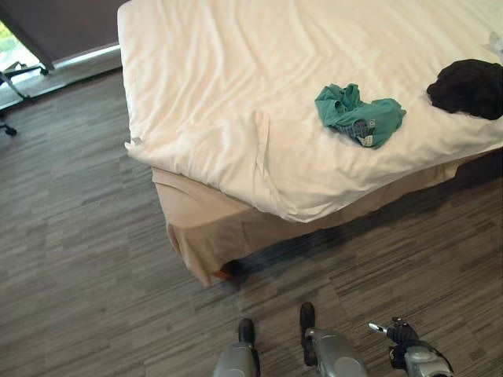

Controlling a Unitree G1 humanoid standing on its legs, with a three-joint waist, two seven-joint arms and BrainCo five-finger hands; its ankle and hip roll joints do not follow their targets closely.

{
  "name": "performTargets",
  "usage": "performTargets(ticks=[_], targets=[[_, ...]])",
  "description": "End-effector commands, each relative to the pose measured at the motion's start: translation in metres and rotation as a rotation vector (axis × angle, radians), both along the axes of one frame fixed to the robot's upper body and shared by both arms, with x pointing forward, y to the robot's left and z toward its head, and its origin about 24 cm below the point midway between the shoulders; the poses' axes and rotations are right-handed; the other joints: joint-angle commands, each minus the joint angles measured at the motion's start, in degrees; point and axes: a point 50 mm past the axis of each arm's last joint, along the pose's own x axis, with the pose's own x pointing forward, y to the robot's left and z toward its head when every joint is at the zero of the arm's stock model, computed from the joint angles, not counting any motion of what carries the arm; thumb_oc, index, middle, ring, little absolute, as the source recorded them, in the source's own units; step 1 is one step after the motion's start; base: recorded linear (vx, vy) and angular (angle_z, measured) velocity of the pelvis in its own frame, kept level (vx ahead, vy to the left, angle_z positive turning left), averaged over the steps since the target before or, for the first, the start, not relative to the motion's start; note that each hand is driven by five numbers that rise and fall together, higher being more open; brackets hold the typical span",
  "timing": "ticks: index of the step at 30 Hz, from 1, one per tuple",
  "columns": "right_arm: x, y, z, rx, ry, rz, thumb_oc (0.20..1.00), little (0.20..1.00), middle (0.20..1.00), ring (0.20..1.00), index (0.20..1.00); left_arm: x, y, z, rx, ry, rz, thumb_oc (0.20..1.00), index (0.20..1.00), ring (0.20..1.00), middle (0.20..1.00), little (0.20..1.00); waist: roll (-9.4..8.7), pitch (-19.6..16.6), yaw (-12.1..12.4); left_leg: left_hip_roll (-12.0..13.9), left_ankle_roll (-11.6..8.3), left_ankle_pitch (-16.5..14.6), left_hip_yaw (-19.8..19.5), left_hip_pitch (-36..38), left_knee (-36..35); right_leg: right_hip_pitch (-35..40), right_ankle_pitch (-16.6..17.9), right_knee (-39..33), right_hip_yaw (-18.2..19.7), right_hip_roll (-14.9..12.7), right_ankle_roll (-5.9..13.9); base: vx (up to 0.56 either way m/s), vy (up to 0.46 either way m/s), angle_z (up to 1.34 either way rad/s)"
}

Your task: Tidy up the quilt and then pick up the clothes from the bed and put them into the laundry hamper.

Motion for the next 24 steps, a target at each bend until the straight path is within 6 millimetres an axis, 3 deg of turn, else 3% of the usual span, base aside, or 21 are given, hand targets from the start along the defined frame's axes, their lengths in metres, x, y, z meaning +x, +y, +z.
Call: performTargets(ticks=[1,4,7,8,10,12,13,14,15,16,17,18,21,24], targets=[[-0.009,0.002,-0.003,0.094,-0.038,-0.094,1.000,1.000,1.000,1.000,1.000,0.006,0.012,0.004,0.019,-0.102,0.209,1.000,1.000,1.000,1.000,1.000,1.34,0.79,-0.35,0.77,0.71,2.98,-0.41,4.51,-3.65,1.09,0.06,-2.13,8.19,-3.65,7.72,0.08,0.025,0.38],[-0.017,0.015,-0.008,0.154,-0.044,-0.106,1.000,1.000,1.000,1.000,1.000,0.021,0.019,0.010,0.064,-0.248,0.444,1.000,1.000,1.000,1.000,1.000,1.13,-0.81,-1.39,2.92,-0.28,4.52,2.59,5.83,-6.54,1.20,-0.28,-2.56,7.07,-3.95,8.11,0.14,0.008,0.13],[-0.023,0.022,-0.012,0.163,-0.004,-0.085,1.000,1.000,1.000,1.000,1.000,0.051,0.038,0.026,0.160,-0.452,0.452,1.000,1.000,1.000,1.000,1.000,1.14,-1.70,-2.34,3.85,-0.91,4.92,3.42,6.57,-6.88,1.14,-0.34,-2.22,7.87,-4.06,8.34,0.17,0.057,0.29],[-0.030,0.023,-0.014,0.149,0.036,-0.049,1.000,1.000,1.000,1.000,1.000,0.081,0.053,0.046,0.269,-0.587,0.423,1.000,1.000,1.000,1.000,1.000,1.52,-2.04,-2.88,4.24,-0.98,5.04,3.71,6.86,-7.04,0.83,-0.50,-1.54,8.70,-4.08,8.55,0.18,0.096,0.01],[-0.034,0.024,-0.015,0.136,0.059,-0.014,1.000,1.000,1.000,1.000,1.000,0.102,0.063,0.061,0.341,-0.666,0.408,1.000,1.000,1.000,1.000,1.000,1.70,-2.04,-3.28,4.50,-1.00,5.07,4.20,7.22,-7.12,0.66,-0.57,-1.04,9.16,-4.12,8.86,0.15,0.065,0.04],[-0.039,0.023,-0.015,0.123,0.076,0.024,1.000,1.000,1.000,1.000,1.000,0.137,0.076,0.092,0.476,-0.792,0.309,1.000,1.000,1.000,1.000,1.000,1.86,-2.04,-4.13,5.05,-1.05,5.09,5.24,7.53,-6.93,0.44,-0.58,-0.54,9.77,-4.19,9.18,0.15,0.011,-0.17],[-0.045,0.020,-0.015,0.119,0.084,0.053,1.000,1.000,1.000,1.000,1.000,0.181,0.096,0.138,0.601,-0.909,0.213,1.000,1.000,1.000,1.000,1.000,1.83,-1.74,-5.42,5.84,-1.11,5.05,6.75,7.71,-6.64,-0.12,-0.71,0.19,10.65,-4.25,9.52,0.17,-0.019,-0.29],[-0.047,0.019,-0.015,0.116,0.086,0.064,1.000,1.000,1.000,1.000,1.000,0.193,0.099,0.154,0.662,-0.953,0.152,1.000,1.000,1.000,1.000,1.000,1.79,-1.62,-5.89,6.08,-1.15,5.03,7.19,7.57,-6.48,-0.45,-0.73,0.41,10.92,-4.27,9.64,0.15,-0.047,-0.25],[-0.048,0.018,-0.015,0.110,0.089,0.080,1.000,1.000,1.000,1.000,1.000,0.214,0.109,0.185,0.736,-1.015,0.092,1.000,1.000,1.000,1.000,1.000,1.68,-1.26,-6.56,6.43,-1.19,4.98,7.79,7.25,-6.32,-1.09,-0.81,0.78,11.53,-4.18,9.74,0.07,-0.080,-0.17],[-0.050,0.016,-0.014,0.107,0.089,0.094,1.000,1.000,1.000,1.000,1.000,0.239,0.118,0.229,0.838,-1.094,-0.005,1.000,1.000,1.000,1.000,1.000,1.47,-0.68,-7.37,6.74,-1.25,4.88,8.51,6.64,-6.12,-2.11,-0.86,1.26,12.23,-4.07,9.91,0.04,-0.083,-0.15],[-0.051,0.016,-0.014,0.108,0.088,0.099,1.000,1.000,1.000,1.000,1.000,0.249,0.120,0.250,0.888,-1.129,-0.052,1.000,1.000,1.000,1.000,1.000,1.26,-0.18,-7.80,6.80,-1.24,4.77,8.79,6.44,-5.99,-2.38,-1.01,1.47,12.55,-4.05,9.99,0.01,-0.143,-0.08],[-0.054,0.015,-0.014,0.113,0.086,0.104,1.000,1.000,1.000,1.000,1.000,0.267,0.120,0.293,0.972,-1.211,-0.133,1.000,1.000,1.000,1.000,1.000,1.07,0.28,-8.58,7.12,-1.40,4.90,9.45,5.38,-5.98,-3.50,-0.77,1.42,13.24,-3.76,10.02,-0.02,-0.127,-0.01],[-0.055,0.015,-0.014,0.122,0.066,0.121,1.000,1.000,1.000,1.000,1.000,0.294,0.107,0.383,1.150,-1.362,-0.247,1.000,1.000,1.000,1.000,1.000,0.66,1.93,-10.54,7.14,-1.57,4.99,10.35,3.35,-6.41,-5.74,-0.62,1.19,14.79,-3.17,10.10,-0.05,-0.142,-0.01],[-0.058,0.017,-0.014,0.131,0.053,0.131,1.000,1.000,1.000,1.000,1.000,0.301,0.093,0.429,1.256,-1.444,-0.306,1.000,1.000,1.000,1.000,1.000,0.76,2.83,-12.05,7.30,-1.85,5.12,10.83,1.19,-6.18,-7.88,-0.41,1.19,15.54,-2.75,9.96,-0.04,-0.093,-0.22]])
